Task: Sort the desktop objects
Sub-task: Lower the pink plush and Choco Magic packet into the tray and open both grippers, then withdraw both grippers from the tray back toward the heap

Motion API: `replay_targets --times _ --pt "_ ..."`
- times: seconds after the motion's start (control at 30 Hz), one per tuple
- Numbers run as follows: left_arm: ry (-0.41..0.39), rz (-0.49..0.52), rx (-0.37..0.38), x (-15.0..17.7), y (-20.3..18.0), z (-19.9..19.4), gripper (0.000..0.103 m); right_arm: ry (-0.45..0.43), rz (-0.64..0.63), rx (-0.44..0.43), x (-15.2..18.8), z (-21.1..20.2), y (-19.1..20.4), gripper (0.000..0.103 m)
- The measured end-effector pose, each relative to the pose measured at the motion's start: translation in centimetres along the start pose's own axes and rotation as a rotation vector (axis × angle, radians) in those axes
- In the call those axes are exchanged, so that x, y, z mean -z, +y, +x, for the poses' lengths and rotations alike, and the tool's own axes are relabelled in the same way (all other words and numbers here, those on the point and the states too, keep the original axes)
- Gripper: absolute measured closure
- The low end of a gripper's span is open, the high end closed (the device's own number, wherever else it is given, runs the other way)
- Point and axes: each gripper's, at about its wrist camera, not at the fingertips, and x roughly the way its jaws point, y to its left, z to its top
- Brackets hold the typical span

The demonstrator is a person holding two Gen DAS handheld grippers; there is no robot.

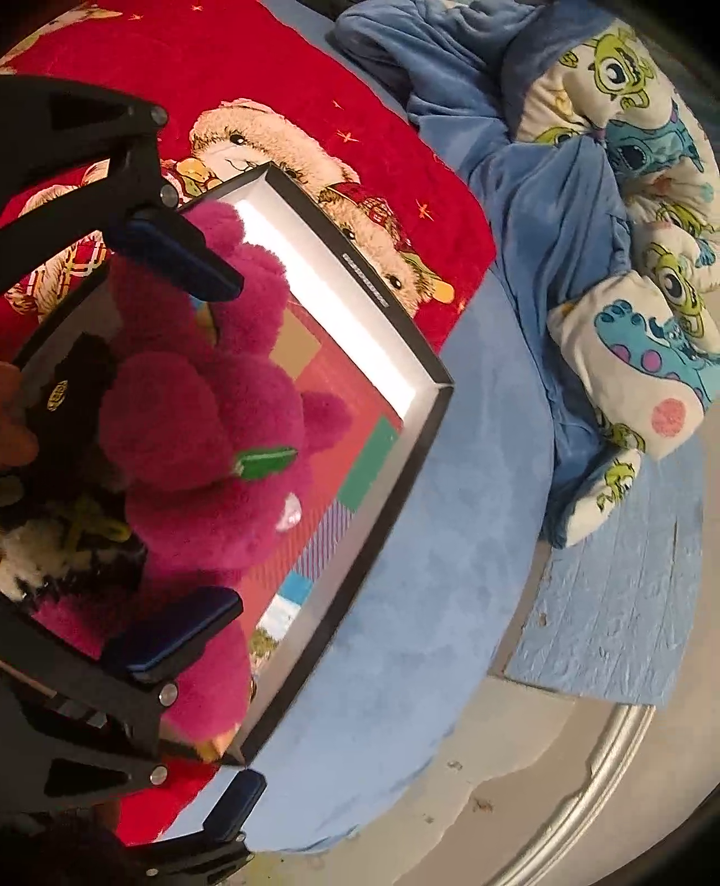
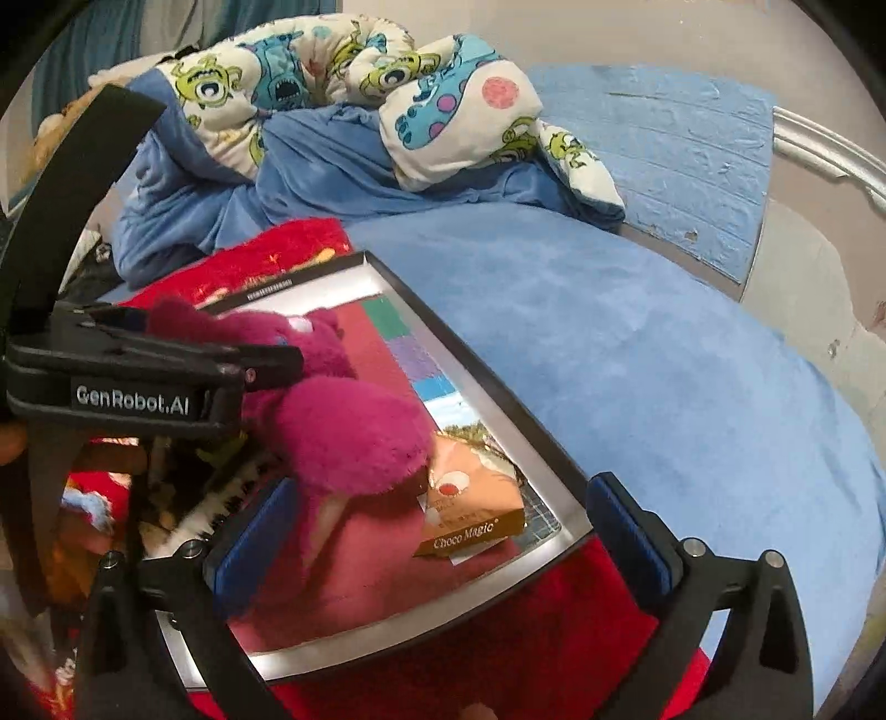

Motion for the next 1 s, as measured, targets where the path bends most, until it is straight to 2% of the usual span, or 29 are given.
replay_targets --times 0.3,0.53,0.67,0.8,1.0 --pt "-0.06 -0.029 0.014 -0.1 0.3 -4.3 0.0 -0.04 -0.03 -0.001 -0.7 -2.1 0.3 0.0" --pt "-0.082 -0.07 0.002 1.9 1.3 -9.0 0.0 -0.071 -0.058 -0.006 -0.9 -5.0 0.9 0.0" --pt "-0.103 -0.075 -0.041 3.7 1.7 -12.4 0.0 -0.098 -0.067 -0.032 -1.1 -7.1 1.8 0.0" --pt "-0.13 -0.127 -0.07 5.9 2.5 -16.2 0.0 -0.126 -0.079 -0.069 -0.9 -9.6 3.3 0.0" --pt "-0.177 -0.218 -0.152 11.0 4.2 -22.1 0.0 -0.128 -0.116 -0.121 0.3 -12.6 6.1 0.0"
